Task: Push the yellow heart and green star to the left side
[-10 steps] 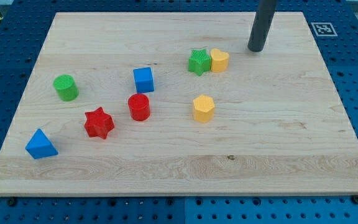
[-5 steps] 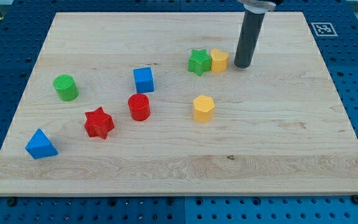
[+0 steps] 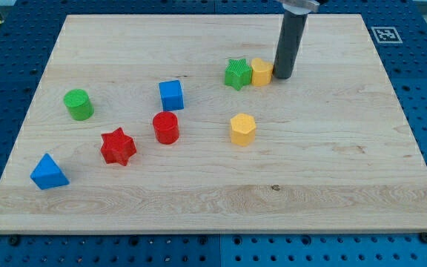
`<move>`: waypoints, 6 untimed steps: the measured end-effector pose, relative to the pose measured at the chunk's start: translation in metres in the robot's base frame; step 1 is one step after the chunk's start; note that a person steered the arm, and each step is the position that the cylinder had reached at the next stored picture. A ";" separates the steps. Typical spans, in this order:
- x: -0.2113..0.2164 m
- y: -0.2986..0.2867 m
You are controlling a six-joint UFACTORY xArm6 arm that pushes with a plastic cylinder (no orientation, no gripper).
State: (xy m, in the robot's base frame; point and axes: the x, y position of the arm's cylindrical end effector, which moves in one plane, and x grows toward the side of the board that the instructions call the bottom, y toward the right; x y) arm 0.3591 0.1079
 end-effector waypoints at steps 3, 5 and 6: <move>0.000 -0.028; 0.001 -0.054; 0.001 -0.068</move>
State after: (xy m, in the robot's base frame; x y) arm 0.3604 0.0400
